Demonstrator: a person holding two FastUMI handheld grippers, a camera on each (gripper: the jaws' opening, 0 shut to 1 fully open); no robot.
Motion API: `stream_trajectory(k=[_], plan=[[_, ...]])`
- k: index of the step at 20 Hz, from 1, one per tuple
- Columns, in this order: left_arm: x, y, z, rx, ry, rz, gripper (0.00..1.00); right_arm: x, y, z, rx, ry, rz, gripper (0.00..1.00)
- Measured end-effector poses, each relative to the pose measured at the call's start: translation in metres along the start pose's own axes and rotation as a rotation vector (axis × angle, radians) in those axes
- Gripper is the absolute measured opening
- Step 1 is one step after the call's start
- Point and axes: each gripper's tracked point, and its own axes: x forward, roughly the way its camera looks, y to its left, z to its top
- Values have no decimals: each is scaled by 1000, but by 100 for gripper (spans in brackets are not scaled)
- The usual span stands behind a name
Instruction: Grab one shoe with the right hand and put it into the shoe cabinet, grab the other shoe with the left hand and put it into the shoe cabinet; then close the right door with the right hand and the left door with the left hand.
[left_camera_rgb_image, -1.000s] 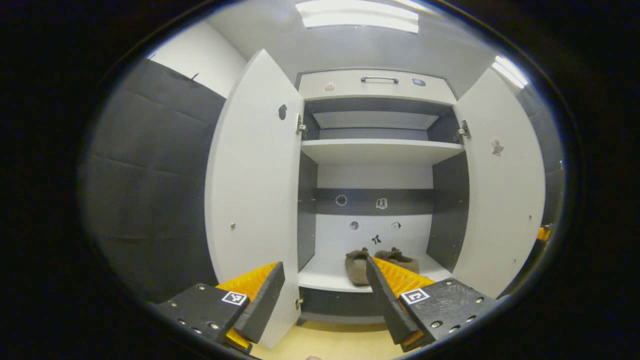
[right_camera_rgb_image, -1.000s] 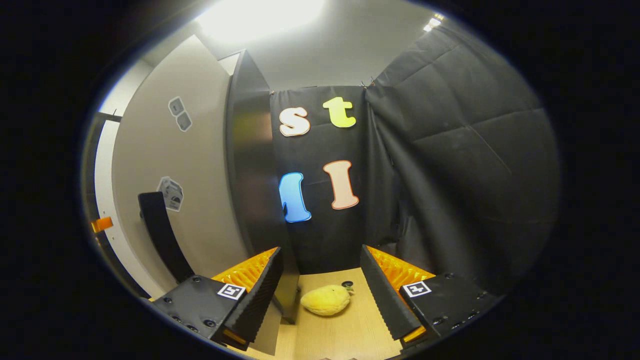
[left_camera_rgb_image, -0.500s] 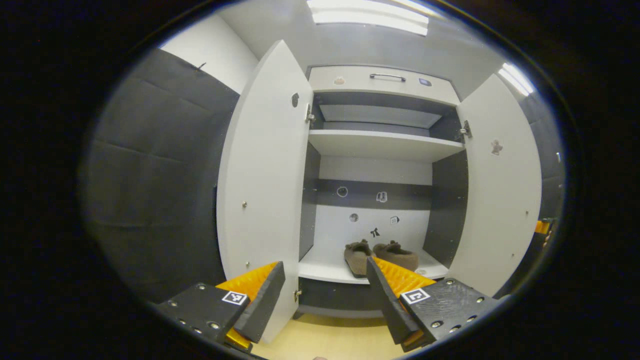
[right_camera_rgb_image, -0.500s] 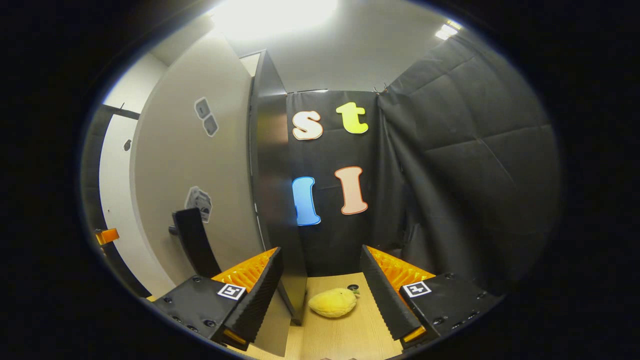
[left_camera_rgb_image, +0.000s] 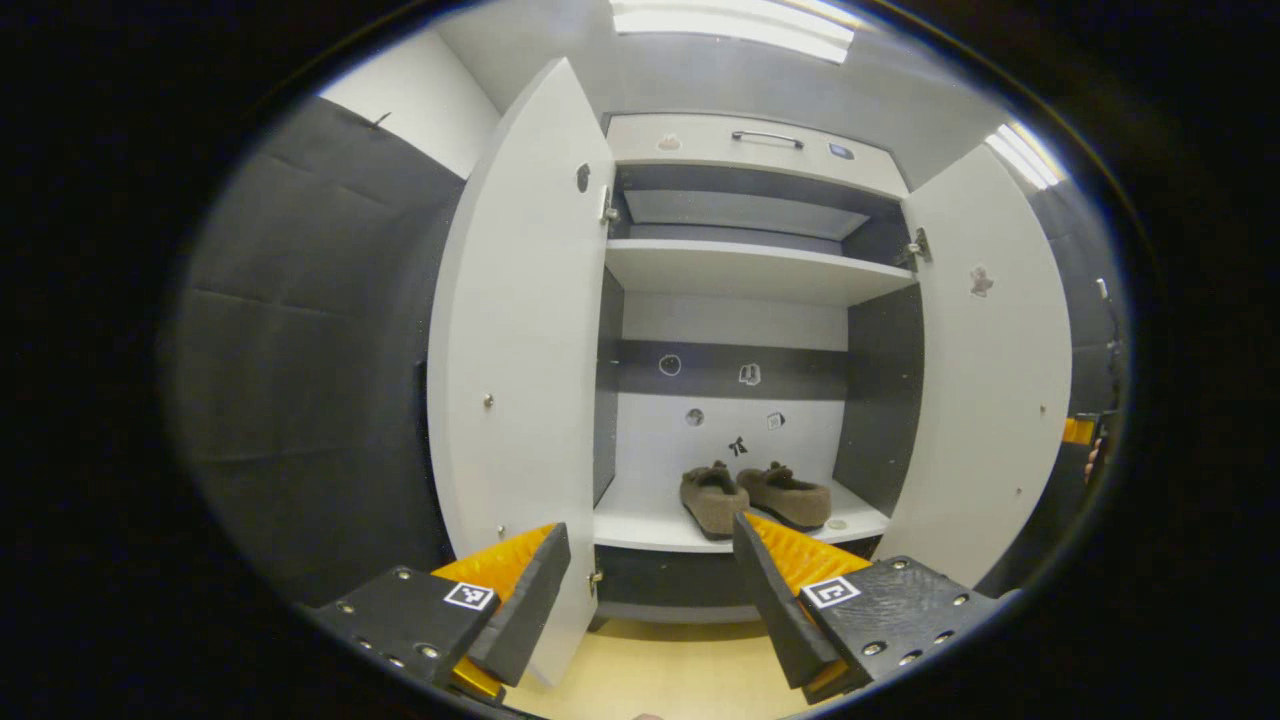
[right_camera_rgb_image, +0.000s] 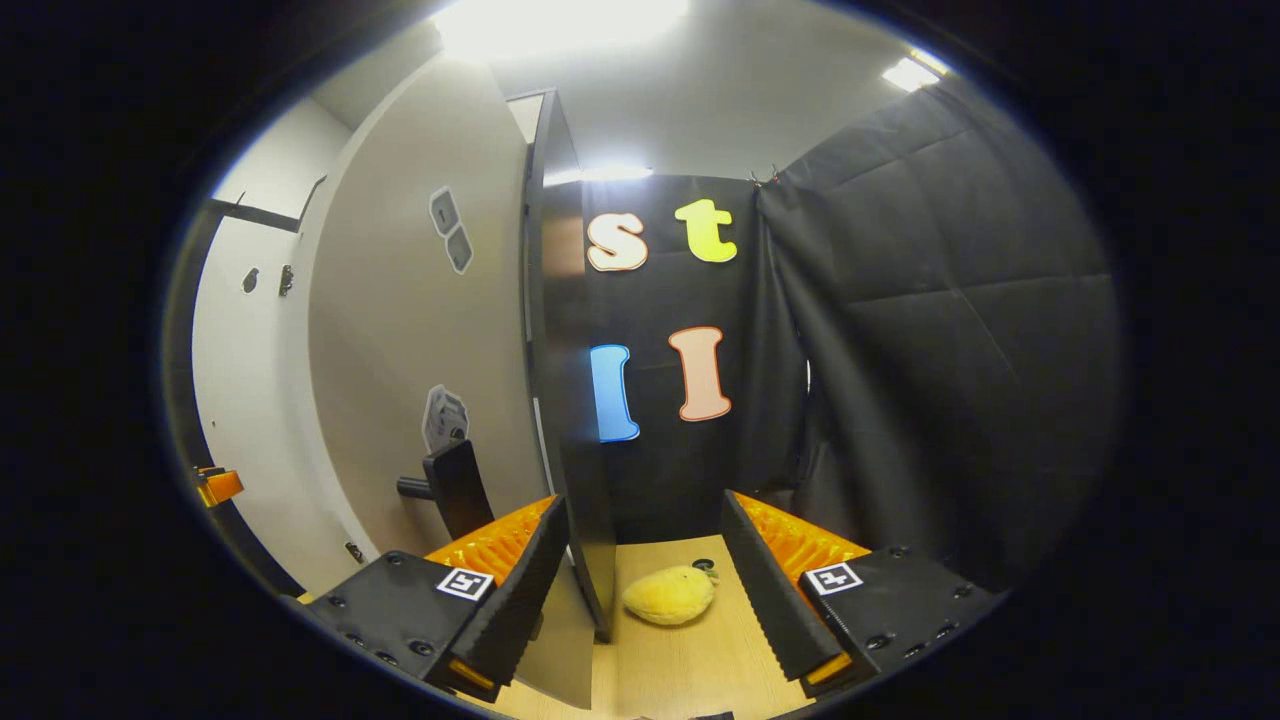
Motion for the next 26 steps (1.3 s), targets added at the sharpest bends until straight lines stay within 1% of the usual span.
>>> stream_trajectory(k=[1, 2, 3, 6, 7, 8, 10, 15, 17, 19, 21, 22, 23, 24, 26], plan=[[0, 3, 0, -6, 0, -8, 95, -1, 3, 4, -21, -5, -11, 97], [0, 7, 1, -12, -2, -13, 100, -3, 6, 4, -46, -6, -24, 97], [-2, 11, 1, -20, -4, -17, 95, -4, 11, 5, -66, -5, -30, 97], [-6, 24, -3, -57, -8, -29, 95, -8, 35, 0, -38, 11, -3, 97], [-7, 26, -7, -78, -1, -41, 100, -8, 44, 0, -36, 11, 5, 97], [-9, 28, -10, -99, -1, -54, 95, -8, 49, 1, -48, 7, 10, 97], [-16, 32, -11, -129, -8, -68, 95, -8, 62, 2, -74, 5, 24, 98], [-39, 61, -11, -138, -23, -25, 95, -4, 95, -1, -34, 16, 57, 97], [-48, 70, -16, -152, -14, -18, 95, 0, 114, -2, -26, 14, 87, 97], [-56, 81, -17, -152, -13, -2, 94, 2, 139, -4, -11, 9, 132, 97], [-63, 95, -17, -148, -16, 17, 94, 5, 167, -16, 16, 49, 150, 97], [-66, 102, -17, -149, -16, 25, 95, 6, 184, -21, 26, 69, 172, 97], [-70, 109, -17, -150, -19, 33, 95, 7, 205, -20, 38, 72, 211, 98], [-73, 117, -17, -148, -20, 42, 95, 20, 221, -8, 41, 62, 238, 99], [-76, 135, -20, -139, -15, 69, 95, 13, 234, -4, 11, 25, 259, 98]])
